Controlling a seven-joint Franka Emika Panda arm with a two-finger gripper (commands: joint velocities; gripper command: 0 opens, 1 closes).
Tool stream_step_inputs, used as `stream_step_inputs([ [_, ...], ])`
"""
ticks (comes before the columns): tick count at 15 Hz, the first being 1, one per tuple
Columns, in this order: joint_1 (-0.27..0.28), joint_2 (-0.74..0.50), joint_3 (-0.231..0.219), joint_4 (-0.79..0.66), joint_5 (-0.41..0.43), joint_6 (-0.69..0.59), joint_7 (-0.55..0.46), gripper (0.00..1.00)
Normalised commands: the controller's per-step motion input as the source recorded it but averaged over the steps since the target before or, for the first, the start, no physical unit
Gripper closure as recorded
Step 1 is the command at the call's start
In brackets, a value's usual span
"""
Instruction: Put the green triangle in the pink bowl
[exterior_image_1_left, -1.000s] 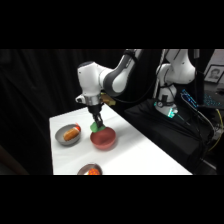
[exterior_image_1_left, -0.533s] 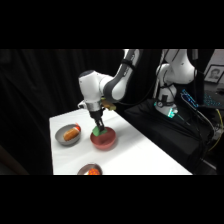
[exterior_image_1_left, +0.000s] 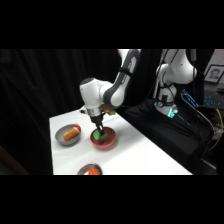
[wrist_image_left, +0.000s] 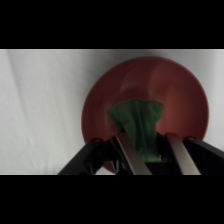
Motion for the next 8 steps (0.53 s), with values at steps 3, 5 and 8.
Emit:
stream_step_inputs([
  [3, -0.097, 0.10, 0.083, 0.14, 0.153, 0.08, -0.14, 0.19],
  [5, -0.092, 0.07, 0.077, 0.14, 0.147, 0.02, -0.13, 0.03],
  [8, -0.099, 0.03, 0.088, 0.12, 0.156, -0.05, -0.16, 0.00],
])
